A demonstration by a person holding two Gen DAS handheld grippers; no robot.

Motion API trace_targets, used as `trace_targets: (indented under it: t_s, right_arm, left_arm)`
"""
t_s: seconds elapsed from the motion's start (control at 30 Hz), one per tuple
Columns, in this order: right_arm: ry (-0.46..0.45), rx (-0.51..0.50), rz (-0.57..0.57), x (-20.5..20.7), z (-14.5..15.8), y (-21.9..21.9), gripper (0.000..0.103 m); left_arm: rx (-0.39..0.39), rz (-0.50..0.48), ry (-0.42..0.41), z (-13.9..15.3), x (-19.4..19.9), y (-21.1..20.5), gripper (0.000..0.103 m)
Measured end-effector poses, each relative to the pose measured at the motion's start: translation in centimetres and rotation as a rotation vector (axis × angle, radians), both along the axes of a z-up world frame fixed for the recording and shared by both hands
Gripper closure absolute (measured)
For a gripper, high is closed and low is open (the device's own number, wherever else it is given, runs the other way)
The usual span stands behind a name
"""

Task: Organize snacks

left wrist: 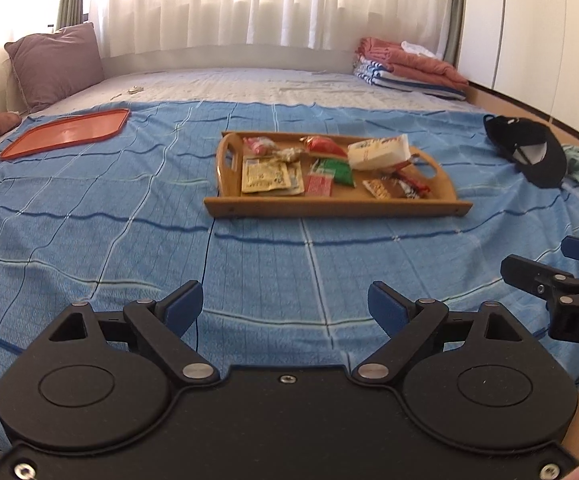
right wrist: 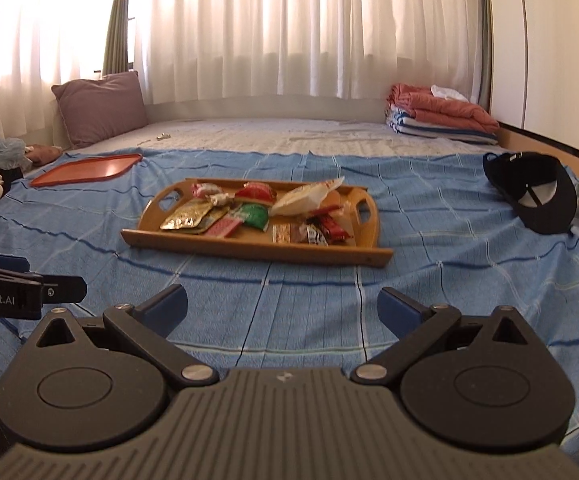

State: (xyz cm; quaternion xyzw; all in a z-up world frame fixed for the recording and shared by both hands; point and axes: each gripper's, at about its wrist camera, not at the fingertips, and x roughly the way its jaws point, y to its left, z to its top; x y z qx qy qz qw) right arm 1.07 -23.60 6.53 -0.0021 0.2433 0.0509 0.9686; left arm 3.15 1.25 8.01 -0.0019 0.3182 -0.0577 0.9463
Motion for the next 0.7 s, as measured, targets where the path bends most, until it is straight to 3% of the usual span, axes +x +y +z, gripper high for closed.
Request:
trace_targets:
  t_s: [0.7]
  right_arm:
    - [0.128,-0.014,-0.059,1.6,-7.1,1.5,0.000]
  left_arm:
    - [0.027,0.051,0.070,-6.7,2.5,-0.2,0.013]
